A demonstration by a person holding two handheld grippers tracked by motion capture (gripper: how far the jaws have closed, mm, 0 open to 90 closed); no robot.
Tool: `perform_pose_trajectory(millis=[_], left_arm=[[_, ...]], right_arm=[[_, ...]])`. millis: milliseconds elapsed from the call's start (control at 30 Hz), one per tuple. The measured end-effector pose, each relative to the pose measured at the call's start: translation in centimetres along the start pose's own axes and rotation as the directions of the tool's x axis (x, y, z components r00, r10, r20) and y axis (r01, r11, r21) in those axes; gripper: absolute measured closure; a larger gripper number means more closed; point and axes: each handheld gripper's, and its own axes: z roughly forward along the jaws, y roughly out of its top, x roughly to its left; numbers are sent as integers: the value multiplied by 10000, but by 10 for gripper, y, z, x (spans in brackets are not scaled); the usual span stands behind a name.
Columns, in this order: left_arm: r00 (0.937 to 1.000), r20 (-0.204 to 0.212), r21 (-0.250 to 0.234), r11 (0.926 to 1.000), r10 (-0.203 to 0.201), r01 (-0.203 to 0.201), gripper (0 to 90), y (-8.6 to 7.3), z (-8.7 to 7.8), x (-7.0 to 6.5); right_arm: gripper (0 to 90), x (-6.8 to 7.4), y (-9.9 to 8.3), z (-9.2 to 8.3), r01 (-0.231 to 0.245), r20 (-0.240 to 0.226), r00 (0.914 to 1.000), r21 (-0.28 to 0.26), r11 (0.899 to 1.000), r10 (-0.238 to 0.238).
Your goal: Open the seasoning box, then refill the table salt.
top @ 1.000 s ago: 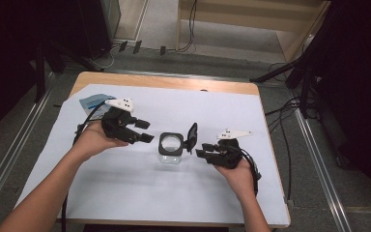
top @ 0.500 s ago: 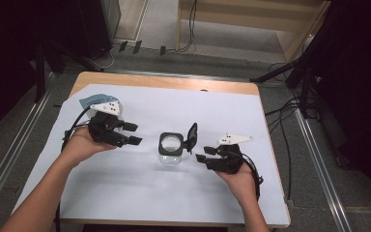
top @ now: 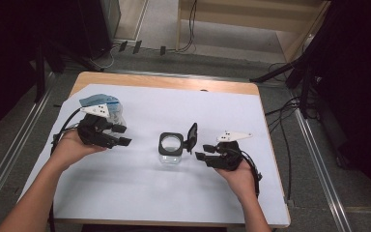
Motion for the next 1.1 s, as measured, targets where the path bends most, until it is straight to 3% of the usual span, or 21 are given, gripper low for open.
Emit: perform_pose_trajectory(millis=[467, 767, 1100], left_arm=[[9987, -45, -330, 9982, -500, 498, 413, -8, -18, 14], [9940, -519, -542, 9941, -966, 938, 412, -20, -32, 27], [9860, -984, -809, 9886, -1349, 1272, 415, -31, -51, 32]], right_arm=[[543, -1, 1, 0, 16, -13, 10000, 0, 10000, -16], [544, -2, 2, 0, -49, -21, 10000, -7, 10000, 49], [547, -5, 4, 4, -89, -105, 9999, -98, 9999, 88]])
